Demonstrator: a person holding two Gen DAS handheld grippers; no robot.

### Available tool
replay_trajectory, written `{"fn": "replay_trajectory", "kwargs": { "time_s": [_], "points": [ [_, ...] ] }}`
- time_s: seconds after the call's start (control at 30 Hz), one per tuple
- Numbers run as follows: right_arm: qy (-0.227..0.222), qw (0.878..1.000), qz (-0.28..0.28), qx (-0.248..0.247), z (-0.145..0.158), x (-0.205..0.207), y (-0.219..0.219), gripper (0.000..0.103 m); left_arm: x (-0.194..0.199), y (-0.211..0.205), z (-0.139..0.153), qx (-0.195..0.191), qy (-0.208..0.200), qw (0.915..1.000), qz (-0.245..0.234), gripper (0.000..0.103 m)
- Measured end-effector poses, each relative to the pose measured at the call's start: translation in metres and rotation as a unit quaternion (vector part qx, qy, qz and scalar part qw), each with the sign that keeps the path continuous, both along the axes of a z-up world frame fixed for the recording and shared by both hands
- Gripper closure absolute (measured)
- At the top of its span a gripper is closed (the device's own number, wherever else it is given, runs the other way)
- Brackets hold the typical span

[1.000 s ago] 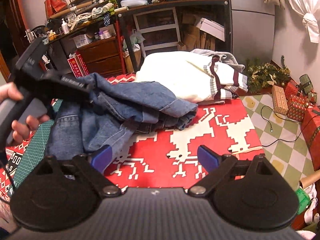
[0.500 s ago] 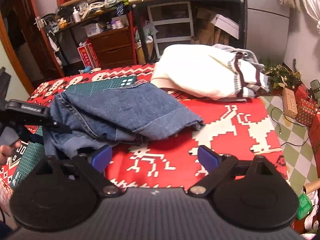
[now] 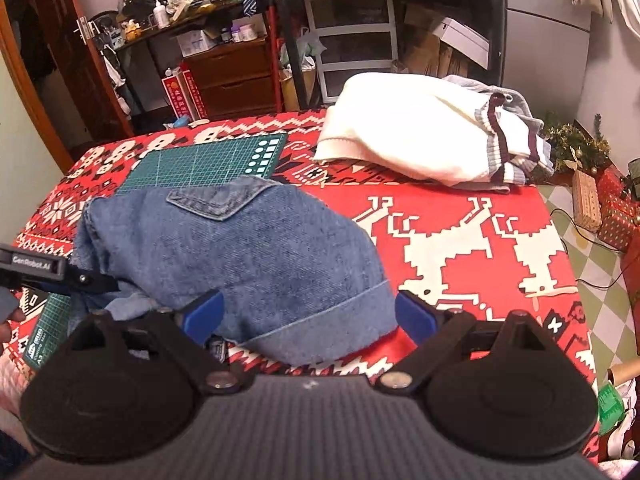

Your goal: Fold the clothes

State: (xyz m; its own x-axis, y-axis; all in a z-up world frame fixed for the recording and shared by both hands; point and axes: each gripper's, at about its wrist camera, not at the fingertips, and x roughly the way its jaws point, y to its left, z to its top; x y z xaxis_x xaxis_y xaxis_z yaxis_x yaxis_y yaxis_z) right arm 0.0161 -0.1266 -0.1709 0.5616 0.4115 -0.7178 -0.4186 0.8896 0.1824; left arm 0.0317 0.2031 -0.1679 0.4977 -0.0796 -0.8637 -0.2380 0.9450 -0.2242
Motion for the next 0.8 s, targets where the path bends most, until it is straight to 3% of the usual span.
{"fn": "replay_trajectory", "kwargs": {
  "time_s": [0.2,0.37,0.5,0.8],
  "points": [
    [-0.004,1.0,-0.009,0.013,0.009,-0.005,-0.017,0.008,-0.017,-0.031,0.034,0.047,-0.028,0.9968,-0.058,0.009],
    [-0.023,1.0,-0.019,0.009,0.016,-0.011,-0.029,0.006,-0.004,-0.068,0.047,0.109,-0.017,0.9892,-0.096,0.009],
    [-0.029,0.999,-0.029,0.02,0.019,-0.017,-0.041,0.005,0.013,-0.093,0.054,0.103,-0.026,0.9867,-0.123,0.009],
    [-0.032,0.997,-0.068,0.013,0.015,-0.021,-0.07,0.004,0.072,-0.164,0.049,0.121,-0.05,0.9724,-0.193,0.008]
  ]
}}
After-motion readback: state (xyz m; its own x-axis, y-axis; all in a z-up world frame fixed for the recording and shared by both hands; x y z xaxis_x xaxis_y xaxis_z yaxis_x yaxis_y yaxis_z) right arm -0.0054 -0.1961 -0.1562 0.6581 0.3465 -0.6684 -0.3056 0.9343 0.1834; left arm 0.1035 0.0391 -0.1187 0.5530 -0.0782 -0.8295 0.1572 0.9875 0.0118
